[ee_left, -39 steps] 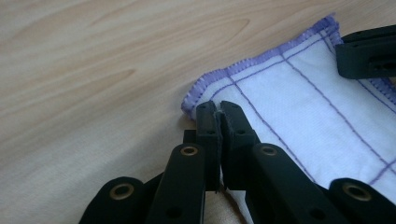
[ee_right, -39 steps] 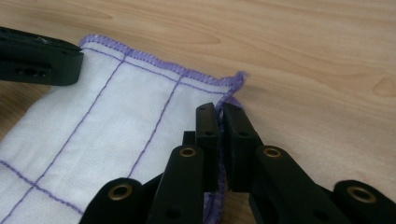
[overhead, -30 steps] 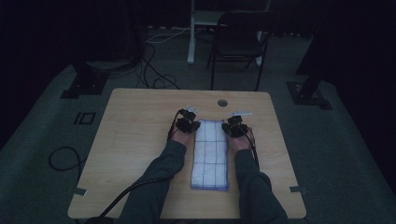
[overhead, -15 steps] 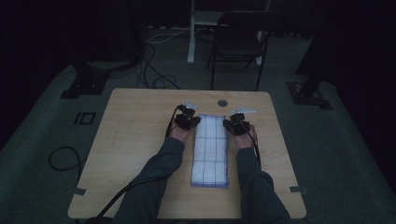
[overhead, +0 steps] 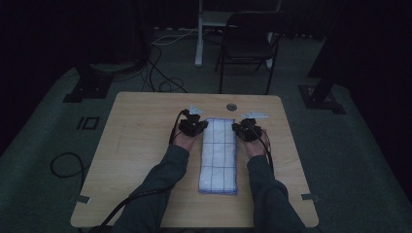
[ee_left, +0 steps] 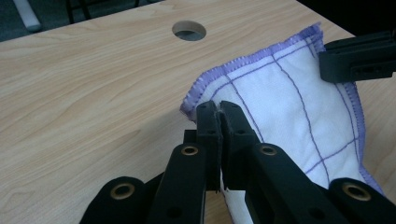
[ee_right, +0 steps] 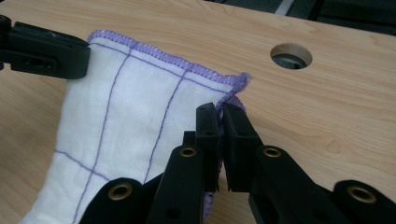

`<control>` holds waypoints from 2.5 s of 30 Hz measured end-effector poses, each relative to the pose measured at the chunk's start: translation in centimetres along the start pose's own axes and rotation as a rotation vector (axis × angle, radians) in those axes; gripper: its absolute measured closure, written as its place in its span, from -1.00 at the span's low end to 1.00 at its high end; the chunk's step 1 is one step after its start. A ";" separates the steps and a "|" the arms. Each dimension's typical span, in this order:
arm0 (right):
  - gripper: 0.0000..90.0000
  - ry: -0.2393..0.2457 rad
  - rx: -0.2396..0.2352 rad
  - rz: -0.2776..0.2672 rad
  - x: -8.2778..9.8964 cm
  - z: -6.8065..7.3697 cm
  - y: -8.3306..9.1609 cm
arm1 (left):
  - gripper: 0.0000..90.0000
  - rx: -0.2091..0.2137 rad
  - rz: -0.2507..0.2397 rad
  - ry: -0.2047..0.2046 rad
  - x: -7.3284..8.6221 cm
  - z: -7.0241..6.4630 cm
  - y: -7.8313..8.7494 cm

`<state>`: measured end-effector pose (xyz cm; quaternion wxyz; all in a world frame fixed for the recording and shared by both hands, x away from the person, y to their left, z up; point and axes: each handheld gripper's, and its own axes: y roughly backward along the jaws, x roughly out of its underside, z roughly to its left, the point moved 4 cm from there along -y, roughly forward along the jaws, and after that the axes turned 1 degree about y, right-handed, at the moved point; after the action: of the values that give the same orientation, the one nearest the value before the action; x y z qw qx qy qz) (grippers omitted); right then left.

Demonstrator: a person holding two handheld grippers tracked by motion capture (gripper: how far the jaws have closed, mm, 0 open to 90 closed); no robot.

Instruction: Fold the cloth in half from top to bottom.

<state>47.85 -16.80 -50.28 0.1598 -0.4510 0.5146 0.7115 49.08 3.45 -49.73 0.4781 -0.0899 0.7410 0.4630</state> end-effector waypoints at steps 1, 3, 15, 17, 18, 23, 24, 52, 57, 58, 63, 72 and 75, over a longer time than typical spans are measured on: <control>0.92 0.005 -0.001 -0.004 0.0 0.1 0.2 | 0.96 0.002 -0.005 0.000 0.0 -0.1 0.1; 0.92 0.011 -0.004 -0.014 0.0 0.3 0.6 | 0.96 0.006 -0.013 -0.004 0.0 -0.2 0.5; 0.93 0.033 -0.028 -0.055 0.5 1.2 2.9 | 0.96 0.022 -0.050 -0.058 0.2 -1.4 2.6; 0.92 0.039 -0.031 -0.059 0.6 1.4 3.1 | 0.96 0.025 -0.053 -0.061 0.3 -1.5 2.9; 0.92 0.039 -0.033 -0.062 0.6 1.5 3.2 | 0.96 0.027 -0.055 -0.065 0.3 -1.6 3.2; 0.92 0.040 -0.052 -0.074 0.8 1.9 3.9 | 0.96 0.037 -0.067 -0.067 0.6 -1.9 4.0; 0.92 0.041 -0.052 -0.073 0.8 2.0 3.9 | 0.96 0.041 -0.069 -0.067 0.7 -2.0 4.1; 0.92 0.047 -0.076 -0.113 2.6 3.8 6.6 | 0.95 0.076 -0.115 -0.076 2.4 -3.7 6.8; 0.92 0.041 -0.080 -0.123 3.0 4.1 6.8 | 0.95 0.079 -0.118 -0.080 2.6 -4.0 7.2; 0.92 0.042 -0.081 -0.126 3.0 4.2 6.9 | 0.95 0.078 -0.120 -0.081 2.7 -4.0 7.3; 0.92 0.042 -0.086 -0.131 3.2 4.5 7.3 | 0.95 0.085 -0.125 -0.077 3.0 -4.3 7.7; 0.92 0.046 -0.094 -0.134 3.8 4.8 8.1 | 0.95 0.097 -0.136 -0.088 3.5 -5.2 8.6; 0.92 0.050 -0.099 -0.131 4.4 4.9 8.4 | 0.95 0.110 -0.141 -0.084 4.0 -5.7 8.8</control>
<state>37.33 -17.11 -48.56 0.1706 -0.5087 0.4522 0.7125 38.38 5.21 -46.91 0.5445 -0.0960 0.7364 0.3899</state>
